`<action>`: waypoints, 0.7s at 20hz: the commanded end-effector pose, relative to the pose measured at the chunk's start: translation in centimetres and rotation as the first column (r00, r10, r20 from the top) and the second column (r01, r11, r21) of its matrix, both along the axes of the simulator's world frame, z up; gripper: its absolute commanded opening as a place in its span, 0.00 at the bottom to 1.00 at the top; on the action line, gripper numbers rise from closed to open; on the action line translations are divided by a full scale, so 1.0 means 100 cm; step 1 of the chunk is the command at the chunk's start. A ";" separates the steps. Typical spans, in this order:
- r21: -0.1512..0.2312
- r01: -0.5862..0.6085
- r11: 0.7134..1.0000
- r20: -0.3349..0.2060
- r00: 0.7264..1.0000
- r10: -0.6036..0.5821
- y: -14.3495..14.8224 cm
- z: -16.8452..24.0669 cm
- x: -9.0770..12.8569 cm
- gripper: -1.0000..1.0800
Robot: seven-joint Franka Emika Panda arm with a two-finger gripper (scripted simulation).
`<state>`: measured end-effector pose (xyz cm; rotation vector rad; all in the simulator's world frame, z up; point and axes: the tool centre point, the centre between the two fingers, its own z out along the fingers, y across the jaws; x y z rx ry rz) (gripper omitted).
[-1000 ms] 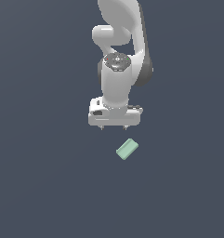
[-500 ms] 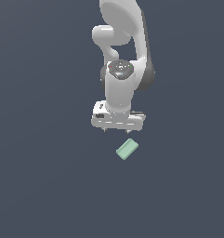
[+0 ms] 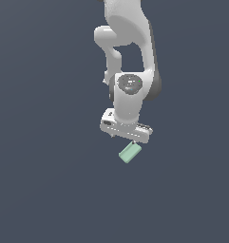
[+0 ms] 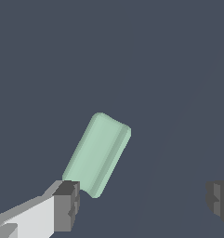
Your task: Pick up the object and move it to a goal position.
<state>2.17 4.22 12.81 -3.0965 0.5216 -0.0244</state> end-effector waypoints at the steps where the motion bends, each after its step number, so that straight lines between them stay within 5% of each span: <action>1: 0.003 0.064 0.998 -0.002 0.998 -0.064 0.006 -0.009 0.002 0.96; 14: 0.004 0.355 0.935 -0.014 0.935 -0.355 0.032 -0.049 0.008 0.96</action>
